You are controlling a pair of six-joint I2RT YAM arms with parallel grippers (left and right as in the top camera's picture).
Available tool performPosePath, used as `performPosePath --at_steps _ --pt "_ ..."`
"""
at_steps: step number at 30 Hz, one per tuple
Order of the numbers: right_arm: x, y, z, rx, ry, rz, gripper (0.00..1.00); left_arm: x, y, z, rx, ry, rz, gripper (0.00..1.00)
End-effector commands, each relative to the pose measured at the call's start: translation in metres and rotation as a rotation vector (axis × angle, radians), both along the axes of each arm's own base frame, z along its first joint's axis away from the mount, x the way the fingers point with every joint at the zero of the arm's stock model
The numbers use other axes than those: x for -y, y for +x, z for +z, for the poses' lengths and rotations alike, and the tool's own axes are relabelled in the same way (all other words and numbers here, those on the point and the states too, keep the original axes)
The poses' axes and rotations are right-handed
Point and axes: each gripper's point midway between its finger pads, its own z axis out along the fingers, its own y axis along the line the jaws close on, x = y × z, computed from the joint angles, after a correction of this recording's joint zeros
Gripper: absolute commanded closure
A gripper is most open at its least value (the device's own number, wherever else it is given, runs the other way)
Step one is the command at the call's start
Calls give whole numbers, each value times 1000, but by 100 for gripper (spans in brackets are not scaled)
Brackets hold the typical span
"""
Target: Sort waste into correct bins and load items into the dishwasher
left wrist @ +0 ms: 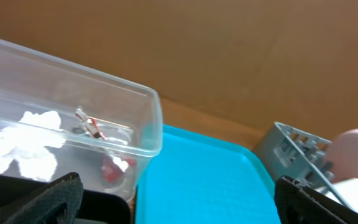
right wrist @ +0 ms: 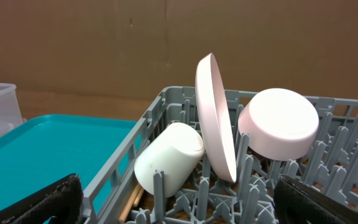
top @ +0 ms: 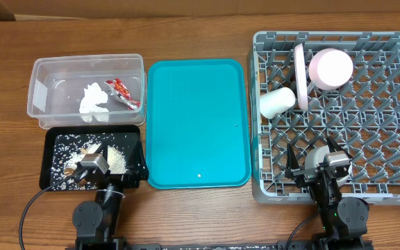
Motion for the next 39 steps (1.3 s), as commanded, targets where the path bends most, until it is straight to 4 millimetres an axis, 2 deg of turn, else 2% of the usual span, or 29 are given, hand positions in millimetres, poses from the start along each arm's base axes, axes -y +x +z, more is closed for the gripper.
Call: performPosePath --at_steps 1,6,11,14,30,39 --pt "1 0 -1 9 -6 -7 0 -15 -1 -8 -7 30 86 0" --pt "1 0 -1 9 -6 -7 0 -36 -4 -20 -57 71 210 0" --pt "1 0 -1 9 -6 -7 0 -24 -4 -16 -29 380 145 0" --pt "1 0 -1 9 -6 -7 0 -19 -4 -16 -23 452 122 0" --pt "1 0 -1 9 -6 -7 0 -23 -4 -16 -26 462 134 0" --pt "1 0 -1 8 -6 -7 0 -32 -4 -16 -35 343 177 0"
